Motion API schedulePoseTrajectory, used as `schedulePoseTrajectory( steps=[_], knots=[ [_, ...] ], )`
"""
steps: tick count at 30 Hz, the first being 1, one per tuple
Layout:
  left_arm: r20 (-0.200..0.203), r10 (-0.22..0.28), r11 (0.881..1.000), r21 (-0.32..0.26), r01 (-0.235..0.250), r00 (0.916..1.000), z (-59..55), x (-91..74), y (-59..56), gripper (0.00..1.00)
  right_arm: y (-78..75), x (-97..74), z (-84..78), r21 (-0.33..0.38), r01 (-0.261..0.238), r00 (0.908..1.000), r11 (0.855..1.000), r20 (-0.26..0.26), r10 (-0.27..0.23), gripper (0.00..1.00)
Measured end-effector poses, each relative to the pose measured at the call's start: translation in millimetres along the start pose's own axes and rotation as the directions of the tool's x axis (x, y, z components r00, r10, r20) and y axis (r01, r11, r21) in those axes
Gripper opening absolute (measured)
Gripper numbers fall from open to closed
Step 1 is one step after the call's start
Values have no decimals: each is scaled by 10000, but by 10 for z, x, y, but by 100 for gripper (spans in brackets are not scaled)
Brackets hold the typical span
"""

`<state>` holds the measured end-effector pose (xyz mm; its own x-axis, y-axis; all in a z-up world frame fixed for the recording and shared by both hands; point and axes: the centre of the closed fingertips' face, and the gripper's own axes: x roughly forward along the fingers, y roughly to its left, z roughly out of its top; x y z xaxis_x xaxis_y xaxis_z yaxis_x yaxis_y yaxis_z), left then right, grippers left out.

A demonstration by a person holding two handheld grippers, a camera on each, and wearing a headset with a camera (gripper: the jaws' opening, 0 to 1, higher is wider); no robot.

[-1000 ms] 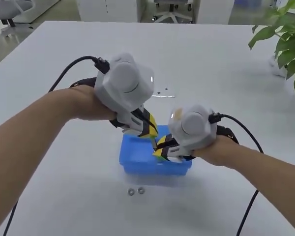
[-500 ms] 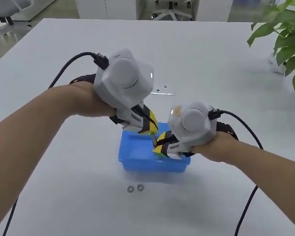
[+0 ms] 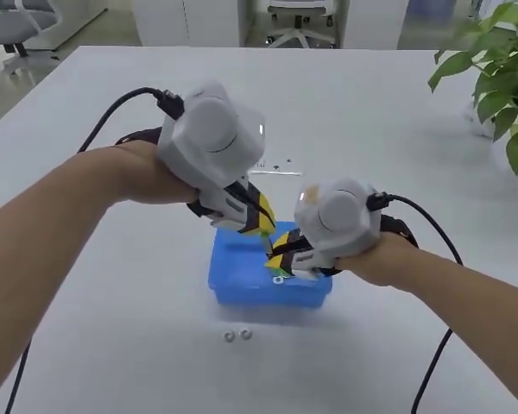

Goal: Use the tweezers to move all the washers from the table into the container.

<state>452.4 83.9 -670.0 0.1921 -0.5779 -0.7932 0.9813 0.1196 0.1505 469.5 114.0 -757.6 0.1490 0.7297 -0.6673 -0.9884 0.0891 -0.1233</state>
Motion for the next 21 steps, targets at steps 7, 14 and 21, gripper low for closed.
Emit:
schedulePoseTrajectory(
  steps=[7,14,21],
  knots=[
    [-52,118,9999,101,-117,9999,58,-95,-40,5,37,-72,95,-144,96,9999,9998,140,-94,10],
    [-134,196,9997,161,-194,9997,90,-176,-96,5,94,-139,156,-241,142,9996,9996,256,-136,10],
    [-237,259,9994,219,-254,9994,112,-264,-183,5,180,-189,216,-336,175,9993,9993,346,-163,10]
  ],
)
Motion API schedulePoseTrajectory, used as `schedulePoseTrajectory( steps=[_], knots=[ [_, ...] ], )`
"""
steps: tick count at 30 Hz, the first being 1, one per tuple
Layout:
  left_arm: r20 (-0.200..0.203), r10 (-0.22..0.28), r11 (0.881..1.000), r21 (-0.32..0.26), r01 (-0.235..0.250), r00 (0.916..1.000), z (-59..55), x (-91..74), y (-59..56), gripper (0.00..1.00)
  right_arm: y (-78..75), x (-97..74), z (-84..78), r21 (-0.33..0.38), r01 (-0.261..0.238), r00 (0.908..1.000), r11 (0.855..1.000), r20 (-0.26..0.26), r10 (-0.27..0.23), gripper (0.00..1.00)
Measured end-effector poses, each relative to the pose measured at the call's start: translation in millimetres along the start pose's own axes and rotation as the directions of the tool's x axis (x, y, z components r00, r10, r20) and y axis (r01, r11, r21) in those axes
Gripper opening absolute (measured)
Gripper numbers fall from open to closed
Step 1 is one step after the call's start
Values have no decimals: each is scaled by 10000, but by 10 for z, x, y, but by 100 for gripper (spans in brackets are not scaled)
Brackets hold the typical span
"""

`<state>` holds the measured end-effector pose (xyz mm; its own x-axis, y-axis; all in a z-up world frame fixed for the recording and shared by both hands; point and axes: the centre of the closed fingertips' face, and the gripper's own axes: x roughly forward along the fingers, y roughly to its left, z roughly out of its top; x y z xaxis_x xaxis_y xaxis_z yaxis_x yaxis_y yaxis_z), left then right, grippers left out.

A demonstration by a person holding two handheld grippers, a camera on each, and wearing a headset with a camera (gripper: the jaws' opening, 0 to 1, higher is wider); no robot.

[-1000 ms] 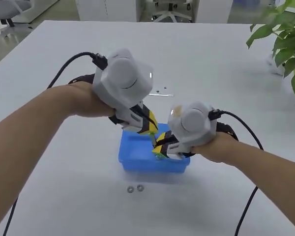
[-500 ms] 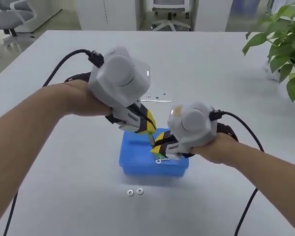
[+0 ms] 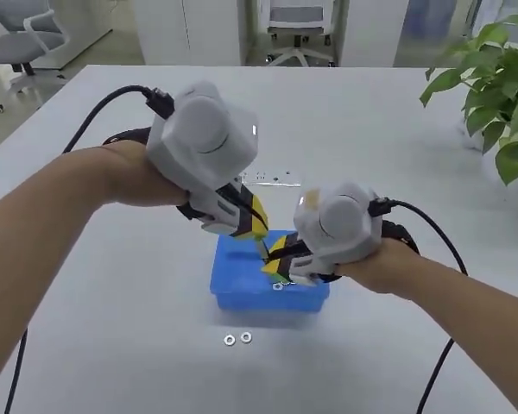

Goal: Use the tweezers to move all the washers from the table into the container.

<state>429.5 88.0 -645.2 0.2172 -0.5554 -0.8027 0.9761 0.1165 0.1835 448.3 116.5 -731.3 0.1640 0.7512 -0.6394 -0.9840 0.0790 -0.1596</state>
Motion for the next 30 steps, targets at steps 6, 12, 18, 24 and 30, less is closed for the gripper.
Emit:
schedulePoseTrajectory(
  steps=[6,12,18,24,30],
  knots=[
    [-130,34,10000,46,-33,9999,-5,-62,-87,5,94,-28,61,-113,12,10000,9999,77,-11,10],
    [-188,14,10000,-31,-15,9998,-53,-109,-187,5,208,-20,83,-174,-65,9999,9998,138,67,11],
    [-271,-2,10000,-79,0,9996,-105,-125,-297,5,323,9,84,-244,-161,9998,9996,150,165,11],
    [-310,-3,9999,-132,-1,9995,-130,-139,-386,5,422,15,90,-313,-211,9996,9993,169,216,11],
    [-352,-17,9999,-172,11,9994,-167,-134,-478,5,519,36,76,-310,-276,9994,9991,201,282,11]
  ],
)
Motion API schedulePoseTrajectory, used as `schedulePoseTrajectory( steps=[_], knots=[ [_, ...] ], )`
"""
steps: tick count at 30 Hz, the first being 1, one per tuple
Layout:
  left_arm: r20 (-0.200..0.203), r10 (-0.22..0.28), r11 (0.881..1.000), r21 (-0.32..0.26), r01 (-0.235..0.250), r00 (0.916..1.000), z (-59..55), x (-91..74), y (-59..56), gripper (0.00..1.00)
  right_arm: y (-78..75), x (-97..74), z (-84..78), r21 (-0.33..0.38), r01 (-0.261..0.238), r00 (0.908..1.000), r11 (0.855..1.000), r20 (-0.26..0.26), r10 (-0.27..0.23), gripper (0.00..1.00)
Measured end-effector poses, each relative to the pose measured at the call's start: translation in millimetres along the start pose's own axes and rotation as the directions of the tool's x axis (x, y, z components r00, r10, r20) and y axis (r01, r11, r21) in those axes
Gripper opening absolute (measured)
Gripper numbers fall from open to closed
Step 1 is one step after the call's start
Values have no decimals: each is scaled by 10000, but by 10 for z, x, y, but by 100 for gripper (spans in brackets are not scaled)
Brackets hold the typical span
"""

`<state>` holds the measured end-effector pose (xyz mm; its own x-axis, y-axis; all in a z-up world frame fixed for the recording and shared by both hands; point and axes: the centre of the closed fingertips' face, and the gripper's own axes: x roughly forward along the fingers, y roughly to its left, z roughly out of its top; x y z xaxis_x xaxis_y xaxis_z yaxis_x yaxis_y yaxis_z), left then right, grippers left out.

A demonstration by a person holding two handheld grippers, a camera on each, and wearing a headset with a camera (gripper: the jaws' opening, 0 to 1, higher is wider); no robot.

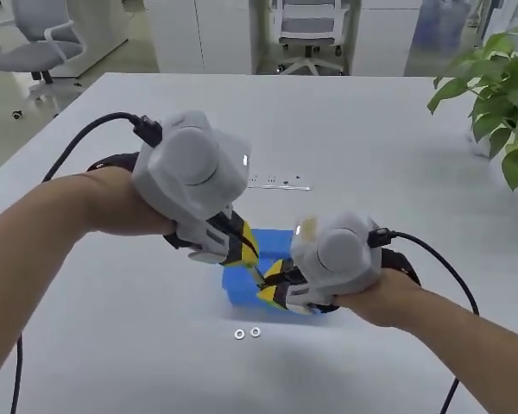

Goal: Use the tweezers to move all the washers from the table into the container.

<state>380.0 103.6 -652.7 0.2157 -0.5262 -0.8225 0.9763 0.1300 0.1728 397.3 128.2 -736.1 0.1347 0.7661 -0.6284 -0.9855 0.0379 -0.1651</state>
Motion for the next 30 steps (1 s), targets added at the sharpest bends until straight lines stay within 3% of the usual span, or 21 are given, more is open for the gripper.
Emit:
schedulePoseTrajectory(
  steps=[19,30],
  knots=[
    [-121,-184,9997,-140,182,9998,-155,156,-193,5,236,168,-141,100,-279,9995,9996,-107,281,11],
    [-240,-343,9991,-264,336,9991,-246,250,-244,5,308,305,-205,315,-499,9986,9983,-141,504,11]
  ],
)
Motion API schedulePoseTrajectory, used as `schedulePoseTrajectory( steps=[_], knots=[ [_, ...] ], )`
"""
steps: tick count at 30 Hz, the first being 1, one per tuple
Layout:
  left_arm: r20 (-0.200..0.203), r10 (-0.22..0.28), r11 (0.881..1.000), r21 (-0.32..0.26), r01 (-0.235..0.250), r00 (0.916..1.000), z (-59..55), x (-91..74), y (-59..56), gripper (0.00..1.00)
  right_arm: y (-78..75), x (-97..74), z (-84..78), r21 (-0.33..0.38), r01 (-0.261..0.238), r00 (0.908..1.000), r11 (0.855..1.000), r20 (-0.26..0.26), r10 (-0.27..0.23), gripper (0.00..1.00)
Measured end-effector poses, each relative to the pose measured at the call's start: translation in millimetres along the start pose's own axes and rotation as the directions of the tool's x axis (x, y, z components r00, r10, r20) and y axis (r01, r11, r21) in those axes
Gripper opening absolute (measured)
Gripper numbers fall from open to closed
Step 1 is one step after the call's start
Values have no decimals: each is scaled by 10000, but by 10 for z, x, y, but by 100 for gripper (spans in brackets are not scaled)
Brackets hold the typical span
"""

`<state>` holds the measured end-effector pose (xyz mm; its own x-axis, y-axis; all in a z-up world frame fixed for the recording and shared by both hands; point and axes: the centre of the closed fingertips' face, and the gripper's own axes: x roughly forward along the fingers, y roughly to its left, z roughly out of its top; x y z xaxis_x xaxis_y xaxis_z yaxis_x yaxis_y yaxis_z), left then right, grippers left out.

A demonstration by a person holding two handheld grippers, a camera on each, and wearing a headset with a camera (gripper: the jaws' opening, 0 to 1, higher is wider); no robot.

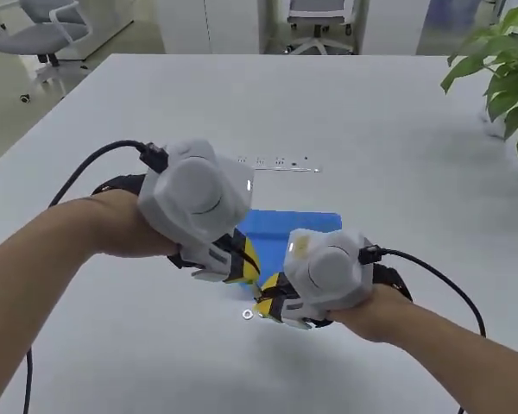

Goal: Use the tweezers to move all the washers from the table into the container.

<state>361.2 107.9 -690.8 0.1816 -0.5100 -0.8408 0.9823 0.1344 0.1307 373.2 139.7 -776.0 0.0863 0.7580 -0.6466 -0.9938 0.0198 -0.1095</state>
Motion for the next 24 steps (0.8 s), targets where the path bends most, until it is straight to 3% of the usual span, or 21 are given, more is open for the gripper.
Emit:
schedulePoseTrajectory(
  steps=[24],
  knots=[
    [-45,-387,9990,-208,386,9992,-84,170,31,5,-2,113,-150,494,-220,9996,9985,-159,228,12]
  ],
)
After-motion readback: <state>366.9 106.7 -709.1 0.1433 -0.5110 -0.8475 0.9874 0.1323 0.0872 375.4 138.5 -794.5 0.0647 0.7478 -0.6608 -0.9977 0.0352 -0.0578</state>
